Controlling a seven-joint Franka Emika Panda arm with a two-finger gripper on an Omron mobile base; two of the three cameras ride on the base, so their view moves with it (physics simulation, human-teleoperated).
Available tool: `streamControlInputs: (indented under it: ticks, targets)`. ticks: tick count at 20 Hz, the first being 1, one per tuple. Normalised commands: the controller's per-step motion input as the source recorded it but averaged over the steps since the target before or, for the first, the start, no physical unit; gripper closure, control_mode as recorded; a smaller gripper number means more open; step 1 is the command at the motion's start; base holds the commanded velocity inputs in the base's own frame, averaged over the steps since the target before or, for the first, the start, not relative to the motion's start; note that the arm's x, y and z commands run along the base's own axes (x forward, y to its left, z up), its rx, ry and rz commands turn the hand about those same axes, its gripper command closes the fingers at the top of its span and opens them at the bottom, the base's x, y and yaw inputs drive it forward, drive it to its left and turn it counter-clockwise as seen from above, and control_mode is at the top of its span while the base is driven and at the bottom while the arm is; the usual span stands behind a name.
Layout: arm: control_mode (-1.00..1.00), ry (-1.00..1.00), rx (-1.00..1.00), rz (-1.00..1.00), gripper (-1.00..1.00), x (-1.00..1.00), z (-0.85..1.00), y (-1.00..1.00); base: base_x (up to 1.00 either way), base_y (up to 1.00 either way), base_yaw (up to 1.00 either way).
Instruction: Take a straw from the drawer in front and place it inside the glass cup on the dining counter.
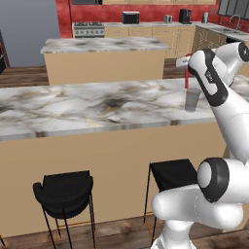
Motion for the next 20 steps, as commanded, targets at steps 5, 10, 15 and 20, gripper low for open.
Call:
streamControlInputs:
  ticks: [5, 10, 15, 20]
  targets:
    - [-1.0, 0.0, 0.01, 0.0, 1.0, 0.0, 0.0, -0.08, 0.0, 0.0, 0.0]
    - [-1.0, 0.0, 0.01, 0.0, 1.0, 0.07, 0.0, -0.05, 0.0, 0.0, 0.0]
    - [-1.0, 0.01, 0.03, 0.0, 1.0, 0.17, 0.0, -0.06, 0.0, 0.0, 0.0]
    - [-1.0, 0.0, 0.02, 0.0, 1.0, 0.14, 0.0, -0.13, 0.0, 0.0, 0.0]
